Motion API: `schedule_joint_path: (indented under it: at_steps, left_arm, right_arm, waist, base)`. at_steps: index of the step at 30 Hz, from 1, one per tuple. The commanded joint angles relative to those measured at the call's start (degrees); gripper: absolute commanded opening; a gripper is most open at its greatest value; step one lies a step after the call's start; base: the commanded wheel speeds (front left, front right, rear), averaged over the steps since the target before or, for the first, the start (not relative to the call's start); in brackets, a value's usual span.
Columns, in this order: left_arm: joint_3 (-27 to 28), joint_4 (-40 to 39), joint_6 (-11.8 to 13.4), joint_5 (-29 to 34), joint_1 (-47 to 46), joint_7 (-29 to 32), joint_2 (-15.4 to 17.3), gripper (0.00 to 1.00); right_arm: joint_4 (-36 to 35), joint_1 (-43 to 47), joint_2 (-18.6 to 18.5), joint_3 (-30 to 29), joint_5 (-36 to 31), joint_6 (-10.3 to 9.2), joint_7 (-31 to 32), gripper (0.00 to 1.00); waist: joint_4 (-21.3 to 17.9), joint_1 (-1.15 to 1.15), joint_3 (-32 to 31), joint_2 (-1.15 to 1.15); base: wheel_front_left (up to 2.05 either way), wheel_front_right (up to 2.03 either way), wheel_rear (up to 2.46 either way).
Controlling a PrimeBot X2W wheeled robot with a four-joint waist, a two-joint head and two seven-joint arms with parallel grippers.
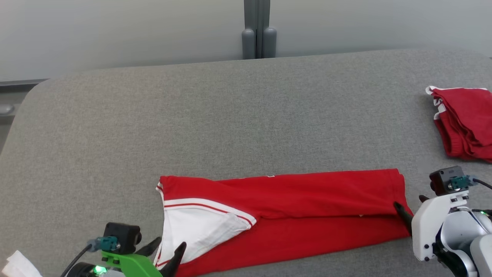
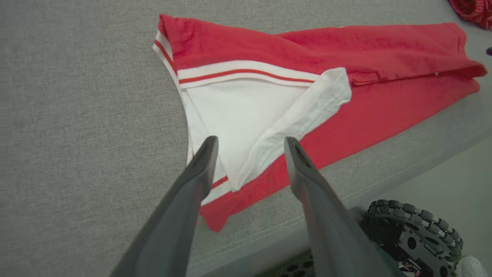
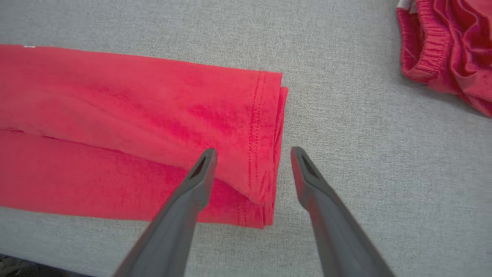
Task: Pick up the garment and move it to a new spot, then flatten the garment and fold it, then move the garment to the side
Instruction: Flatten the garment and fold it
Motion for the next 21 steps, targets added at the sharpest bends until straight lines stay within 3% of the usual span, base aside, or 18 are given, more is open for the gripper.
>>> schedule_joint_path:
  at_steps: [1, 6, 17, 21]
  left_arm:
    - [0.80, -0.40, 0.75, -0.21, 1.12, -0.94, 0.55, 1.00]
    - [3.14, -1.26, 2.96, 1.02, 2.30, -5.59, -0.40, 1.00]
    - [5.46, 5.09, 8.21, 6.18, -1.39, -19.28, -9.36, 1.00]
    - [6.28, 7.71, 8.87, 5.66, -1.72, -22.21, -11.95, 1.00]
  right_arm:
    - [-0.80, 1.47, -0.03, -1.06, -0.33, -0.12, -0.53, 1.00]
    - [-3.46, 4.39, 1.15, -4.81, -1.11, -0.11, -0.38, 1.00]
    - [-4.98, 3.96, 4.66, -8.63, -2.31, -0.11, 1.64, 1.00]
    - [-3.02, 2.36, 5.05, -8.44, -2.64, -0.11, 2.10, 1.00]
  waist:
    - [-0.13, 0.00, -0.36, 0.00]
    - [-0.28, 0.00, -1.37, 0.00]
    - [0.27, 0.00, -3.45, 0.00]
    - [1.30, 0.00, -3.60, 0.00]
  base:
    - [0.00, 0.00, 0.00]
    - [0.00, 0.00, 0.00]
    - [0.00, 0.00, 0.00]
    - [0.00, 0.00, 0.00]
